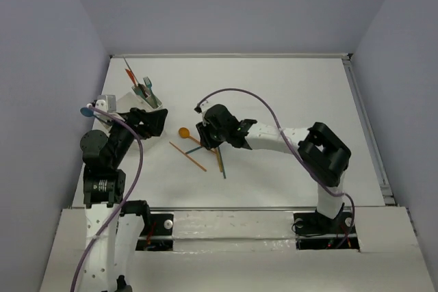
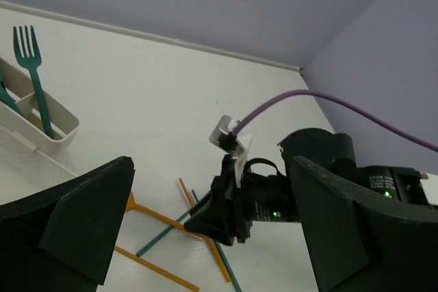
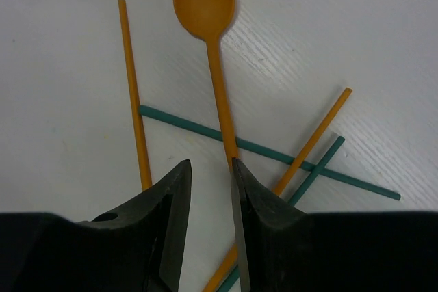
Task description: Sort the eating utensils into containers
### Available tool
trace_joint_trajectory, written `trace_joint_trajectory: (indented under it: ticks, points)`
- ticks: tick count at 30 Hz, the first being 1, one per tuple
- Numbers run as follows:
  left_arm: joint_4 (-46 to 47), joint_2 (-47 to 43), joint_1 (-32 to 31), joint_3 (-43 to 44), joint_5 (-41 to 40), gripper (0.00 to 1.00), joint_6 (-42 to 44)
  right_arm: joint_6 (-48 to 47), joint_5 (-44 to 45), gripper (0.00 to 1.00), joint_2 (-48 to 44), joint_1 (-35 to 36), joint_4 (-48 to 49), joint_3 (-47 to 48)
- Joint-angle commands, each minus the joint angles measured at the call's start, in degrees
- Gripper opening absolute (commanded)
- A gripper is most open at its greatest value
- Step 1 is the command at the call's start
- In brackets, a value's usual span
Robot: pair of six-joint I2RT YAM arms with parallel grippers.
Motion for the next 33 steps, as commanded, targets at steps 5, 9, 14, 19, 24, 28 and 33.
trace_joint_trajectory:
  ticks: [5,9,14,19,24,28,33]
  points:
    - [-1.1,-1.8,-8.0,-3.2,-3.6,0.99,5.4,-2.2,0.7,0.4,8.9,0.6,-6.5,12.0]
    - [-0.9,-2.1,-9.9,-3.2,-6.3,0.99,6.4,-2.8,1.7,0.45,12.2,0.6,-9.1,16.3]
    - [-2.1,-2.8,-11.7,-2.6,-8.8,0.99,6.9,-2.5,3.2,0.44,15.2,0.6,-10.1,19.0]
    - [-2.1,-2.9,-12.2,-2.5,-9.2,0.99,7.1,-1.9,2.9,0.38,17.3,0.6,-9.2,20.3]
    - [-2.3,-3.2,-12.2,-2.6,-9.9,0.99,6.9,-2.0,3.1,0.27,18.7,0.6,-9.2,22.4]
    - [-2.3,-3.3,-12.2,-2.9,-10.6,0.99,6.4,-2.8,2.9,0.1,19.0,0.6,-8.5,23.1]
    - [-2.5,-2.6,-12.2,-2.9,-11.5,0.98,5.4,-3.7,2.8,0.0,18.2,0.6,-6.6,24.2]
